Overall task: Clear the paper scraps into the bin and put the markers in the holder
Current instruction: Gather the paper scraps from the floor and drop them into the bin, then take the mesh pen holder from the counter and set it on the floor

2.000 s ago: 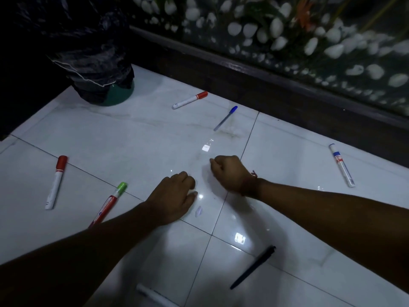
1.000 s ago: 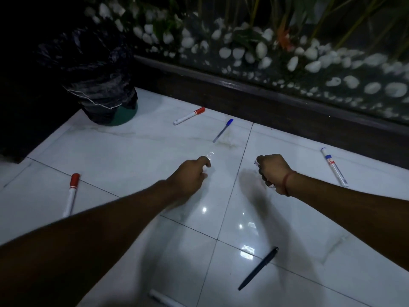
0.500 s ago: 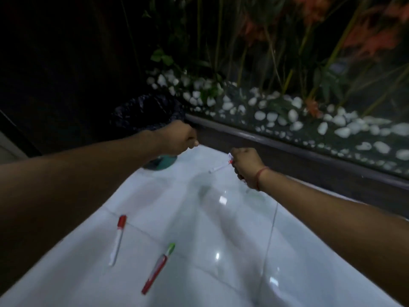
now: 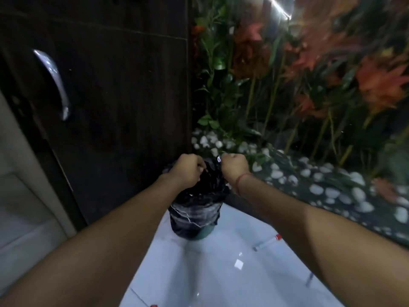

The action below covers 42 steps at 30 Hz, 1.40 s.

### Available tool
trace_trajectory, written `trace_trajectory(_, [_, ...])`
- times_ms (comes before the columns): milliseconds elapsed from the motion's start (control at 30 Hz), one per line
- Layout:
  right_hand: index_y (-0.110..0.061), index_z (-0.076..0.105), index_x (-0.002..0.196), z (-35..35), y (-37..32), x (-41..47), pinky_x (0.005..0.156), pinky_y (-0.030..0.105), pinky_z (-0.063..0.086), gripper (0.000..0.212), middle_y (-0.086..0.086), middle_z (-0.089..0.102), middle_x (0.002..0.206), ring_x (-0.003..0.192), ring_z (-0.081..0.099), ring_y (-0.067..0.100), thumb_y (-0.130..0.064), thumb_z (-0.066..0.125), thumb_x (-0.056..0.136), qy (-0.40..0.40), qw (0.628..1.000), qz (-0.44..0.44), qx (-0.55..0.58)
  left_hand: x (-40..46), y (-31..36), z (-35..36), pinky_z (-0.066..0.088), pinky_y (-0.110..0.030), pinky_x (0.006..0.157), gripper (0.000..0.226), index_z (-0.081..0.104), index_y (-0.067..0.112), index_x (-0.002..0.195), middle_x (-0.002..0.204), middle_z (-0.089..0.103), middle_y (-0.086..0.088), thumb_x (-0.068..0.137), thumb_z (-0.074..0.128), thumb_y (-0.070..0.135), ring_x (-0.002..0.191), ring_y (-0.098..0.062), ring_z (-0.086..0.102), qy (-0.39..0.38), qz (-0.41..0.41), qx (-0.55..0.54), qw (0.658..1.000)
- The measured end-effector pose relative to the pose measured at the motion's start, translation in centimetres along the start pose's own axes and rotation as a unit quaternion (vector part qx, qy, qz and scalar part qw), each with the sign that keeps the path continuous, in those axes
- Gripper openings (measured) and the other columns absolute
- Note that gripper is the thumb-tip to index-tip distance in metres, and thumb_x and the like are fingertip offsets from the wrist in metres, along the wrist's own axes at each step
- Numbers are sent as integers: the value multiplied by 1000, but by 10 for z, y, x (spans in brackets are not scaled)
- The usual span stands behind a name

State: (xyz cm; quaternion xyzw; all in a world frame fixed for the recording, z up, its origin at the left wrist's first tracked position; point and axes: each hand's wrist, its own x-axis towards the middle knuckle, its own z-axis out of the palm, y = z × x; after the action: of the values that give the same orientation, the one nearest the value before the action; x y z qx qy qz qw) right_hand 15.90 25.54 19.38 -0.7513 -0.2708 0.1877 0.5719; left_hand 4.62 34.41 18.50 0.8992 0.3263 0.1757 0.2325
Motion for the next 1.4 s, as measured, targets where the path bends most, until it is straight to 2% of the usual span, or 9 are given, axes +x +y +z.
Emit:
trace_trajectory(200, [-13,41,50,50,4,30,66,30,34,46,9,50,65,67,45,26,-23,45,95,22,999,-10,-41,11,-30,17,49,-28,81,32,70,5,97,103,69,-13,85,43,-7,97,-26,63,23,-30,-13,999])
trace_trajectory(367, [-10,54,76,62,11,45,72,31,43,33,8,60,77,74,54,25,-32,47,99,-54,994,-10,-94,15,-51,18,45,-19,80,33,72,6,103,107,70,-10,87,45,-4,99,-21,64,45,-50,-54,996])
trace_trajectory(500, [-6,66,86,59,11,52,76,37,48,36,15,66,92,85,62,31,-36,50,98,-125,987,8,-98,19,-64,19,52,-29,71,25,73,10,90,91,72,-13,93,50,20,80,-25,67,86,-101,-119,984])
trace_trajectory(633, [-20,65,81,57,9,55,96,44,47,38,9,67,109,102,62,30,-48,44,95,-147,985,30,-83,17,-62,20,48,-35,70,53,71,4,86,83,70,-13,97,41,46,81,-27,65,94,-115,-113,982])
trace_trajectory(833, [-12,62,78,47,18,51,75,29,47,12,12,66,88,87,62,28,-8,55,87,-55,989,-27,-132,14,-57,15,54,-33,81,19,74,15,86,93,72,-3,91,57,23,88,-18,65,72,-63,-31,995])
trace_trajectory(967, [-10,66,76,34,22,43,67,23,43,11,3,63,71,71,59,17,-13,68,86,-54,980,-79,-172,8,-44,10,46,-27,56,35,63,21,57,58,62,4,82,66,45,59,-13,58,98,-68,37,992])
trace_trajectory(1100, [-15,62,71,16,12,36,66,25,44,15,3,62,72,75,60,21,-8,63,84,-65,957,-134,-247,9,-26,-8,53,-32,76,16,72,26,95,87,71,4,85,67,38,86,-17,62,77,-62,88,991])
trace_trajectory(1267, [-11,73,94,-20,-39,36,80,37,54,19,13,70,97,92,64,31,-10,57,84,-92,923,-180,-327,1,6,-62,47,-29,65,13,66,29,77,75,66,7,89,60,28,74,-18,62,41,-73,121,989])
trace_trajectory(1400, [-16,61,65,-47,-91,21,64,28,43,25,13,64,78,79,62,27,-15,58,90,-130,912,-167,-350,-18,40,-127,40,-32,62,34,57,26,65,65,62,4,93,52,44,67,-19,59,-10,-90,184,979])
